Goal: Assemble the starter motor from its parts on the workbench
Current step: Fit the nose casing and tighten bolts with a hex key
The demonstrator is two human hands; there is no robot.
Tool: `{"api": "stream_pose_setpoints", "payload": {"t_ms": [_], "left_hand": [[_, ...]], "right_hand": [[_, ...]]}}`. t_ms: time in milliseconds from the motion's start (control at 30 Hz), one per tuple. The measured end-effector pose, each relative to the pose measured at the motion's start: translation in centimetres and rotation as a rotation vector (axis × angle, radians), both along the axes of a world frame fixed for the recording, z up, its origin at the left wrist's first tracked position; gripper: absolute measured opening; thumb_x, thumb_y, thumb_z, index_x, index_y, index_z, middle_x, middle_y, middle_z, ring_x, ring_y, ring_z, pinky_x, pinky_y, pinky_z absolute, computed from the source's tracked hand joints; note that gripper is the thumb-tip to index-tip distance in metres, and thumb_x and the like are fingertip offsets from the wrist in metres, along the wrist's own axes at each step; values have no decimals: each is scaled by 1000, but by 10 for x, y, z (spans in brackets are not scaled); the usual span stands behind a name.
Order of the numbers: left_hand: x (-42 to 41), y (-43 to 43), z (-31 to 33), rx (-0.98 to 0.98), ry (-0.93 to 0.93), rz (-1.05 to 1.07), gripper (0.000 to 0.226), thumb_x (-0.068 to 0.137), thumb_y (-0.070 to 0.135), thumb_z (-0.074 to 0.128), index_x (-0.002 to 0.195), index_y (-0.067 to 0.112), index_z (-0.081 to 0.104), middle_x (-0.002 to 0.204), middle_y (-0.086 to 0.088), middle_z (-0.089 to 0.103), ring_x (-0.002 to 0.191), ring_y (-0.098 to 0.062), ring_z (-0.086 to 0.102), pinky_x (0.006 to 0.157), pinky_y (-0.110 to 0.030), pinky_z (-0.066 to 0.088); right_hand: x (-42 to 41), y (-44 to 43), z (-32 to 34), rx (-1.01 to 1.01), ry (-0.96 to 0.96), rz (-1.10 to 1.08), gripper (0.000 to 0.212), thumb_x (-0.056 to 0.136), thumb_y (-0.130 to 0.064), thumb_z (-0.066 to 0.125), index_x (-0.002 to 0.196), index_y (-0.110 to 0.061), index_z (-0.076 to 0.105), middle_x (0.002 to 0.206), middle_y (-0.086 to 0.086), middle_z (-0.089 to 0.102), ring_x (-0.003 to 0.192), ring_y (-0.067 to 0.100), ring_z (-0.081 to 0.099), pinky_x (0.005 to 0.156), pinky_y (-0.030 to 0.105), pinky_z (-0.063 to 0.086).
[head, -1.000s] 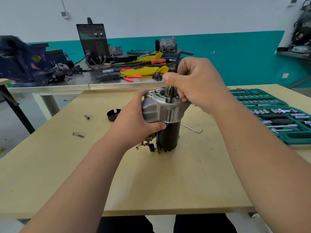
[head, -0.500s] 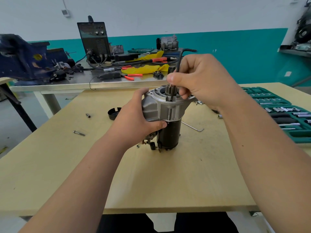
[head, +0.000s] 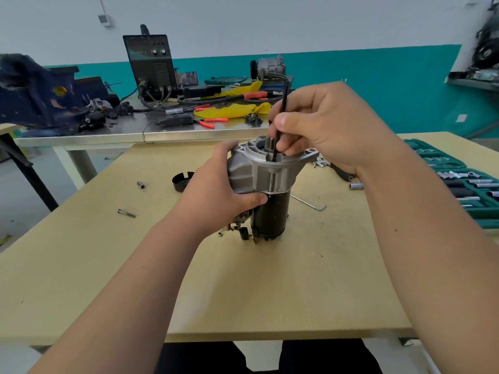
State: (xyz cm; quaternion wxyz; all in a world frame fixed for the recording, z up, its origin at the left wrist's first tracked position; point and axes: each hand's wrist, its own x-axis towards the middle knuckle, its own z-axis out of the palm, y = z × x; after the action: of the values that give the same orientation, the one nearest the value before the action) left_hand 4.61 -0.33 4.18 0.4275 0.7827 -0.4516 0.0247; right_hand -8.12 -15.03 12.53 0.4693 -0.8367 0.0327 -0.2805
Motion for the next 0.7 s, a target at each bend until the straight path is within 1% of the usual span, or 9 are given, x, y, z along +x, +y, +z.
{"api": "stream_pose_setpoints", "payload": {"t_ms": [100,167,267,333,400,533,633,700], "left_hand": [[0,0,0,1,1,-1,99,61,39,89,138,41,28,95,30,48,79,27,51,54,0,42],[0,0,0,1,5,-2,98,62,37,89,138,41,28,94,29,48,78,25,51,51,-1,41],[0,1,-1,0,9,2,99,62,38,89,139,41,27,94,29,49,78,25,52,52,-2,42],[1,2,-1,1,2,7,100,62,39,89,140,40,27,94,30,48,78,26,51,53,0,41],[0,2,-1,6,-5,10,99,62,39,89,139,39,27,94,30,48,78,27,50,54,0,41],[0,0,0,13,0,8,98,62,38,89,139,40,27,93,29,48,79,25,51,53,-2,43],[-2,0,2,20,2,9,98,62,37,89,138,40,27,93,29,49,79,24,52,53,-2,43],[-3,-2,3,23,-4,15,98,62,38,89,138,41,27,92,30,49,77,19,55,51,-4,44]], "right_hand": [[5,2,-2,-55,-39,-75,12,89,-13,65,79,-19,65,69,0,71,56,10,67,54,26,57],[7,2,-2,-56,-45,-71,10,89,-14,66,80,-19,65,68,-1,71,57,11,68,54,27,57],[5,1,-3,1,-26,-4,9,91,-12,63,85,-18,67,70,-2,70,60,12,68,57,26,56],[3,-1,-3,47,-15,42,14,94,-13,58,87,-18,69,75,0,71,63,13,68,59,26,56],[3,-1,-4,43,-14,46,19,96,-12,55,86,-18,69,77,-1,72,65,13,68,59,24,56],[5,5,-6,-92,-62,-57,20,95,-15,57,78,-19,67,70,-2,71,59,10,68,54,23,54],[8,10,-12,-133,-129,-181,19,94,-18,59,75,-19,63,58,-10,66,52,6,66,49,19,52],[9,12,-14,-155,-172,-245,21,94,-19,59,73,-22,61,53,-15,63,50,3,63,49,19,53]]}}
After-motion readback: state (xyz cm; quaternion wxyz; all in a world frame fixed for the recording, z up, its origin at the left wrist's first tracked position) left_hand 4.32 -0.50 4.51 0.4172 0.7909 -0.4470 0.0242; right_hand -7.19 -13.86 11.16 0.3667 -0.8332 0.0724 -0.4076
